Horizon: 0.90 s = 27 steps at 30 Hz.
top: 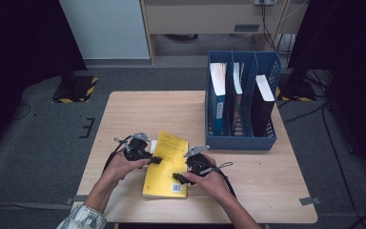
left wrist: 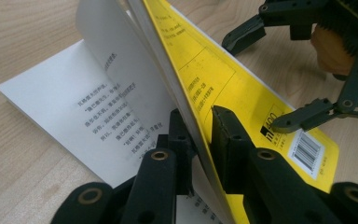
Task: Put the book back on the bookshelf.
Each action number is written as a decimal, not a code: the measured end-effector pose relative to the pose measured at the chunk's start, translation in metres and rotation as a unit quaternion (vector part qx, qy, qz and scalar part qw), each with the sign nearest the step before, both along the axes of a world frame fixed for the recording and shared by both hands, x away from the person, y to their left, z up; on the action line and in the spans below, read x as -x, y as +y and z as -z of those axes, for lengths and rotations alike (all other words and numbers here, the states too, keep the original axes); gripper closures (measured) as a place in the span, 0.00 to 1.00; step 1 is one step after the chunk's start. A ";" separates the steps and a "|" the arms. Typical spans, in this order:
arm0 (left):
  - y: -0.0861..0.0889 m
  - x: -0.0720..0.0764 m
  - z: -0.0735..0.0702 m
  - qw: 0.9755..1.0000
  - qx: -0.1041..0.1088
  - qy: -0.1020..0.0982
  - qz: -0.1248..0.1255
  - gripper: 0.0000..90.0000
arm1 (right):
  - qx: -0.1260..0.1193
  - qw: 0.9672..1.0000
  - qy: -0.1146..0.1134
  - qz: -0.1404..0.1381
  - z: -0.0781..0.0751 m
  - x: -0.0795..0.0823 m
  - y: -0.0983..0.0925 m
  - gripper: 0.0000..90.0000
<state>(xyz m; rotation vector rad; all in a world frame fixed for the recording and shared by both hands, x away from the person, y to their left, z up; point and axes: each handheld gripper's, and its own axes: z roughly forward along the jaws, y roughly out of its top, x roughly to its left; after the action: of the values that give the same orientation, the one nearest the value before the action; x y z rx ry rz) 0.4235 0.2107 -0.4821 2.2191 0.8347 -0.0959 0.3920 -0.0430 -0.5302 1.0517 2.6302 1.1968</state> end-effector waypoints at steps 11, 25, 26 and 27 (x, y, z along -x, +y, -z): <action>-0.001 0.002 -0.009 1.000 0.026 -0.002 0.003 0.92 | -0.006 1.000 0.024 -0.012 -0.001 -0.008 -0.005 0.04; -0.002 0.005 -0.022 0.999 0.049 -0.009 0.018 0.94 | -0.040 0.997 0.053 -0.028 0.000 -0.021 -0.009 0.00; -0.002 0.005 -0.023 0.999 0.047 -0.010 0.020 0.94 | -0.043 0.997 0.055 -0.028 0.000 -0.021 -0.009 0.01; -0.001 0.005 -0.023 0.999 0.047 -0.010 0.021 0.94 | -0.043 0.997 0.054 -0.030 0.000 -0.021 -0.009 0.01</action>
<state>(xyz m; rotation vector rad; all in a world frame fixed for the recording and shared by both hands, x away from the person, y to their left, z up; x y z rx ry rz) 0.4186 0.2095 -0.4593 2.1459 0.7588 -0.1313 0.4134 -0.0522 -0.5298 1.0873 2.7327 1.3139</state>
